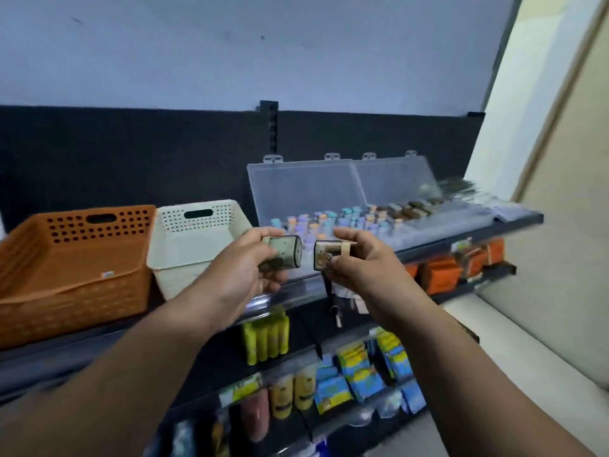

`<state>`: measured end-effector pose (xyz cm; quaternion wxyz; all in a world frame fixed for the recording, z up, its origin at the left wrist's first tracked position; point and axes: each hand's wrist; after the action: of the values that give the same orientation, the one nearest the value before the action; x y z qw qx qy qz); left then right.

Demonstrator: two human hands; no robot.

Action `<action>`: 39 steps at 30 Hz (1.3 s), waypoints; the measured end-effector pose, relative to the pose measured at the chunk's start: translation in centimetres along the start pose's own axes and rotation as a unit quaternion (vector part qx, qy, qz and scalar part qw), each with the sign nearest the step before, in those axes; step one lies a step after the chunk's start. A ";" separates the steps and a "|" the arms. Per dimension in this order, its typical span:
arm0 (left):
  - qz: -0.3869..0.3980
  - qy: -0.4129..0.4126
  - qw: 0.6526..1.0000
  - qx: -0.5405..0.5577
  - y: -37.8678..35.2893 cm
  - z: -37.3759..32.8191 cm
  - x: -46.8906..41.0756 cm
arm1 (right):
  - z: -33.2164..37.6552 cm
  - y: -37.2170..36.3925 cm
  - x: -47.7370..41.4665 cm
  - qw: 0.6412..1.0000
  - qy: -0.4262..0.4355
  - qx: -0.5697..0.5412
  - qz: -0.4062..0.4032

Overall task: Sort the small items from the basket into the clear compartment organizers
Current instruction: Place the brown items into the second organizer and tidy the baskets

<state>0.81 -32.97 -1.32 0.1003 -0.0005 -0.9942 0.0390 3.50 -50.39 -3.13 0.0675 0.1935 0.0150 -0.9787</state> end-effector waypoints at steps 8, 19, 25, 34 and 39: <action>0.077 0.004 0.997 -0.014 -15.0 0.8 -3.1 | 0.8 15.8 2.9 0.996 -0.009 0.019 -0.083; 0.077 -0.071 0.978 -0.182 -26.9 0.3 -12.3 | -2.9 28.9 -0.5 0.984 -0.020 0.083 -0.158; 0.028 -0.140 0.962 -0.234 -31.9 -1.0 -21.0 | -4.7 35.2 -7.4 0.968 -0.011 0.190 -0.165; -0.028 -0.137 0.938 -0.318 -36.4 -3.9 -31.8 | -6.7 41.7 -17.9 0.942 0.000 0.314 -0.123; -0.051 -0.112 0.914 -0.387 -37.5 -4.1 -35.7 | -8.3 44.2 -23.5 0.921 0.005 0.384 -0.061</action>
<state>36.90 -70.37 -1.49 -0.0176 0.0161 -0.9350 -0.3540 34.26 -90.72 -1.98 -0.0716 0.2086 -0.3498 -0.9105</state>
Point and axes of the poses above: each hand's wrist, its own x-axis away from the middle knuckle, its own y-axis out of the back of the hand, z = x × y, and after that the axes turned 13 degrees about y, right-handed
